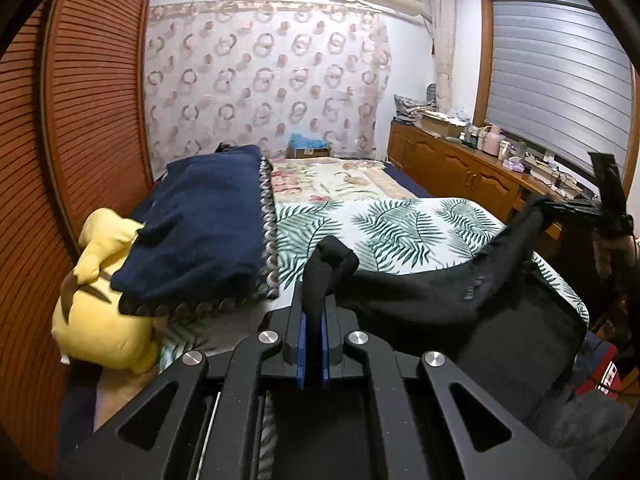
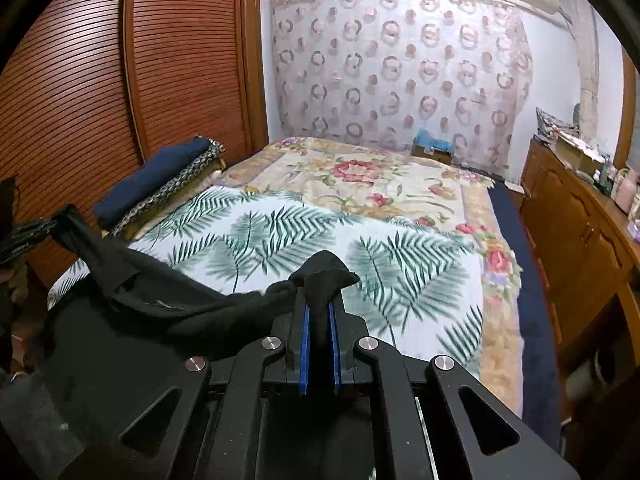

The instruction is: Fold small clothes

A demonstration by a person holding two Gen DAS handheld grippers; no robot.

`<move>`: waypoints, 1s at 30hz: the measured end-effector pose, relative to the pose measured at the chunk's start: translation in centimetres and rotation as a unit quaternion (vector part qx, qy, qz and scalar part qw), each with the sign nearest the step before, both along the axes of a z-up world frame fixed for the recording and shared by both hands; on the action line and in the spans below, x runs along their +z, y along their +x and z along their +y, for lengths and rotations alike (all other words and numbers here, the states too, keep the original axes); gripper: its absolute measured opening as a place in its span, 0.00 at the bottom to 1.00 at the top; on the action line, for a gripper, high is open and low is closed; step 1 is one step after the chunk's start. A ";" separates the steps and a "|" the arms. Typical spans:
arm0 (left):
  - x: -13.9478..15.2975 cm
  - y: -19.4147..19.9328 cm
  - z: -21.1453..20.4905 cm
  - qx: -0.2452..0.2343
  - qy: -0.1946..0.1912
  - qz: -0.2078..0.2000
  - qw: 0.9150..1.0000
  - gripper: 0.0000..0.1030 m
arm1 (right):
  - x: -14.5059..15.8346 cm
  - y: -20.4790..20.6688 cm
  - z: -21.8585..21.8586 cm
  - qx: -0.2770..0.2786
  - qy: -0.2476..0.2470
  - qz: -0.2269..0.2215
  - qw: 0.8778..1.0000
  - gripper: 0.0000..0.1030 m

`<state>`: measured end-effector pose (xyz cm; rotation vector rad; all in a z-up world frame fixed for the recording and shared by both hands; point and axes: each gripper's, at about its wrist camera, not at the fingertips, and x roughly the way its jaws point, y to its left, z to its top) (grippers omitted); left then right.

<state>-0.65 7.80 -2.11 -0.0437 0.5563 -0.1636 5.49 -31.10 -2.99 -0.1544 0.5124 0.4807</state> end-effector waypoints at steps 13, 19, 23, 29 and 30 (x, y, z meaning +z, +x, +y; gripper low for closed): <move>-2.5 -2.3 0.5 0.000 0.017 0.046 0.999 0.06 | -1.1 -6.0 -2.6 -0.017 -0.006 0.050 0.999 0.08; -4.7 -2.3 0.1 -0.003 0.026 0.076 0.997 0.10 | -3.1 -6.3 -2.5 -0.026 0.005 0.081 0.996 0.08; -4.4 -2.2 0.9 0.016 0.024 0.066 0.997 0.35 | -2.8 -6.8 -2.7 -0.036 0.011 0.070 0.997 0.08; -2.7 -1.2 2.4 0.042 0.013 0.031 0.999 0.68 | -0.4 -7.1 -2.8 -0.041 0.006 0.042 0.998 0.19; -2.6 -0.9 2.6 0.044 0.012 0.027 0.999 0.71 | -0.2 -7.3 -2.8 -0.041 0.006 0.038 0.998 0.23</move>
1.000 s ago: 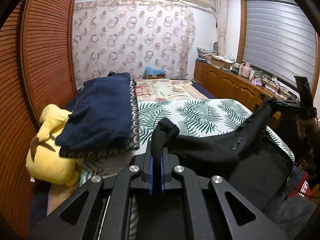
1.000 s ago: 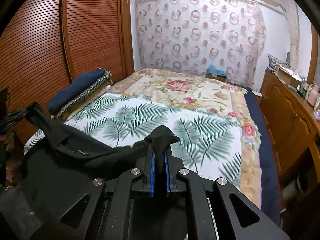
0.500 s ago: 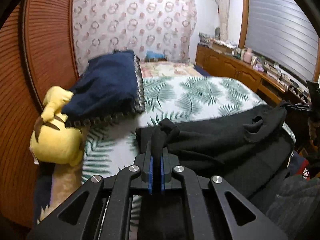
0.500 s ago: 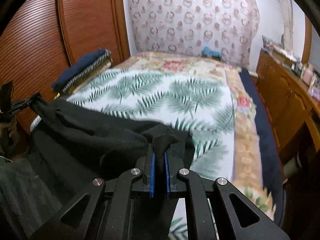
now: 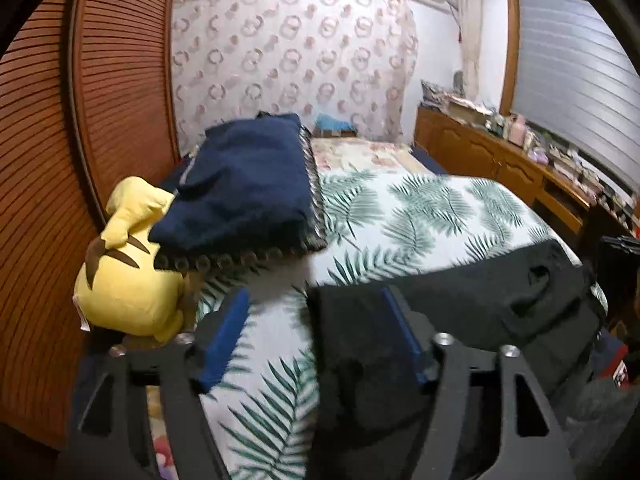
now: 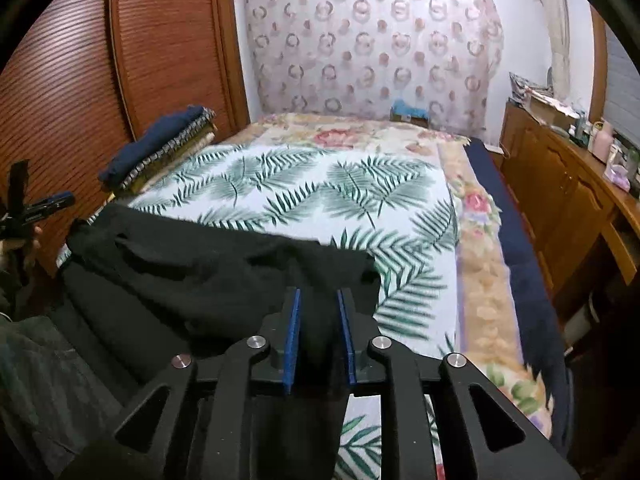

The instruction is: Fold small clothes

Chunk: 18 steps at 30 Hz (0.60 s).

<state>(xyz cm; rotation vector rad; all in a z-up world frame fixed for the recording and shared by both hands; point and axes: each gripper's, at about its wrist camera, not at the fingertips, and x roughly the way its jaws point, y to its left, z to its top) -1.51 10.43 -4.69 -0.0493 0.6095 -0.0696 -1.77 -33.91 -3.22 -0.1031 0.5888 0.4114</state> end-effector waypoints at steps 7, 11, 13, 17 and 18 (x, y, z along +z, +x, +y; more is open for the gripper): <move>-0.3 3.2 0.6 0.006 0.012 0.005 1.000 0.74 | -0.4 2.7 0.6 -0.016 -0.019 0.000 1.000 0.52; -1.3 5.5 0.5 -0.007 0.016 0.028 0.999 0.74 | -2.2 5.7 1.6 -0.008 -0.025 0.021 0.999 0.52; -1.9 6.2 0.1 -0.022 0.018 0.041 0.999 0.74 | -2.8 7.2 2.0 -0.005 -0.022 0.032 0.999 0.53; -3.5 7.7 -0.4 -0.044 0.020 0.074 0.996 0.74 | -3.9 9.8 2.5 0.001 -0.022 0.053 0.998 0.53; -3.9 8.0 -0.4 -0.046 0.020 0.082 0.995 0.74 | -4.2 10.4 2.4 0.000 -0.026 0.056 0.998 0.53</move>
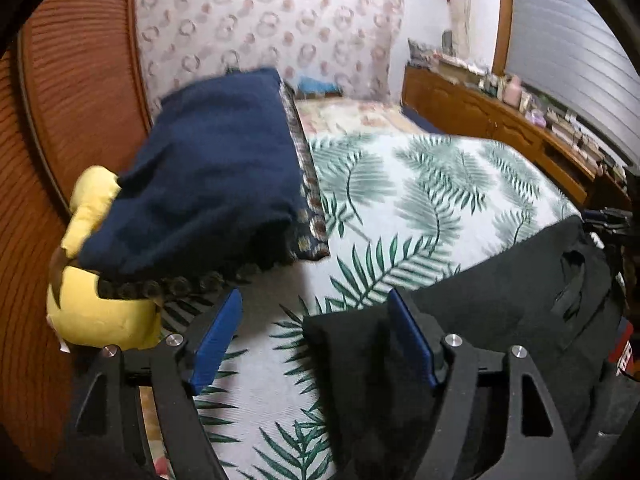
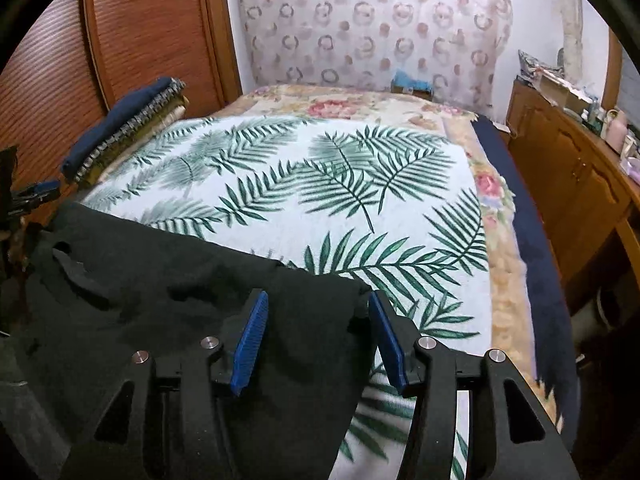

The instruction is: Fold small clothes

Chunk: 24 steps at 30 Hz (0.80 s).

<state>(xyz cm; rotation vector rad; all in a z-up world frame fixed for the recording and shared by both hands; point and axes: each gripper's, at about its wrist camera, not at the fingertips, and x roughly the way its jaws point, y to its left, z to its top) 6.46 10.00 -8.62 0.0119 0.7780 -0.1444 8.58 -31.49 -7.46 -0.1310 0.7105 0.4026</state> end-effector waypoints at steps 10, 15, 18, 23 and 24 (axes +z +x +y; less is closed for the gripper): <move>-2.3 0.8 0.8 -0.008 -0.018 0.054 0.998 0.74 | -1.3 1.8 0.0 -0.019 -0.015 0.016 1.000 0.64; -2.8 0.9 0.7 -0.009 -0.025 0.063 0.998 0.74 | -1.5 2.2 0.0 -0.019 -0.017 0.016 1.000 0.66; -2.9 0.8 0.7 -0.009 -0.023 0.058 0.998 0.74 | -1.7 2.2 -0.1 -0.018 -0.017 0.016 1.000 0.68; -3.0 0.9 0.4 -0.014 -0.015 0.054 0.998 0.75 | -1.8 2.4 -0.2 -0.018 -0.016 0.018 1.000 0.72; -3.0 1.1 0.3 -0.014 -0.013 0.053 0.998 0.76 | -1.8 2.4 -0.2 -0.018 -0.016 0.018 1.000 0.72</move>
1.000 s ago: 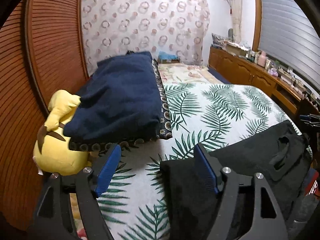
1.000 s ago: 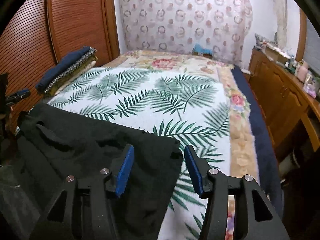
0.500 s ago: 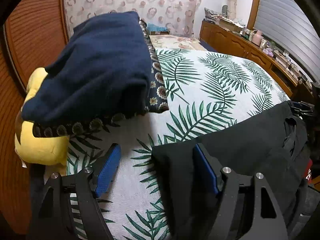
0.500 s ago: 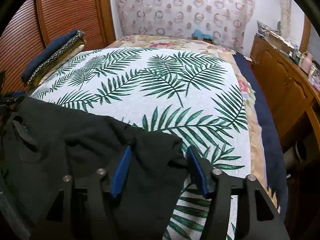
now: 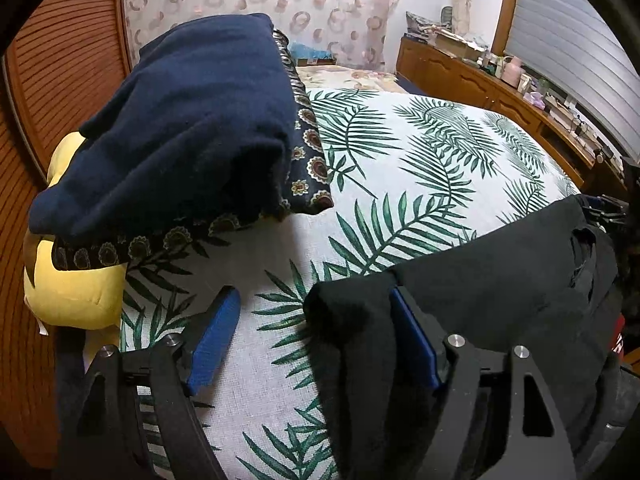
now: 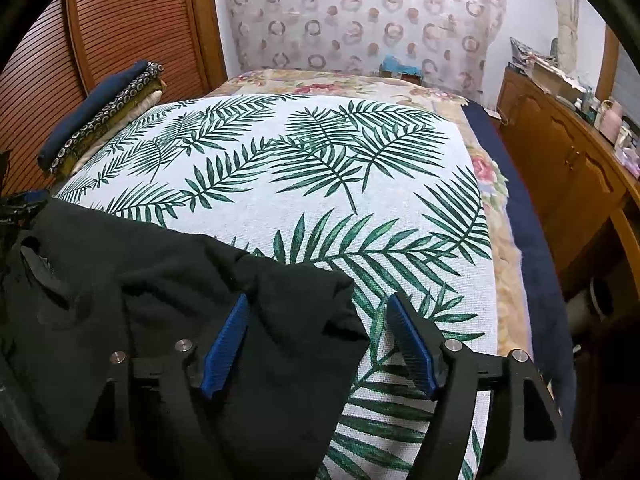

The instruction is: Fold small clothes

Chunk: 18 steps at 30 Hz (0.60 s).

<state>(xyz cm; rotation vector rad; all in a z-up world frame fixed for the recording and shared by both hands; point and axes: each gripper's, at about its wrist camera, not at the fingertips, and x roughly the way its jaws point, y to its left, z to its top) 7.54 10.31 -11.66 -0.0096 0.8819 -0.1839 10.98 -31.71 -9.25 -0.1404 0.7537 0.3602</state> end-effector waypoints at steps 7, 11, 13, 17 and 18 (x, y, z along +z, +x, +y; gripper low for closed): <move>0.0 0.0 -0.2 -0.007 0.008 -0.001 1.000 0.76 | 0.0 0.0 0.0 0.006 -0.009 -0.002 1.000 0.72; 0.3 -0.4 -0.5 -0.031 0.003 -0.002 1.000 0.57 | 0.1 -0.5 0.6 0.038 -0.004 -0.004 0.999 0.51; 0.4 -0.7 -0.8 -0.045 -0.005 -0.004 0.999 0.40 | 0.2 -0.8 0.9 0.046 -0.008 -0.007 0.999 0.39; 0.5 -1.4 -1.2 -0.059 -0.022 -0.008 0.998 0.21 | 0.2 -1.4 1.3 0.058 -0.003 -0.008 0.998 0.23; 0.5 -1.7 -1.1 -0.055 -0.027 -0.010 0.998 0.20 | 0.2 -1.5 1.4 0.059 -0.001 -0.008 0.998 0.20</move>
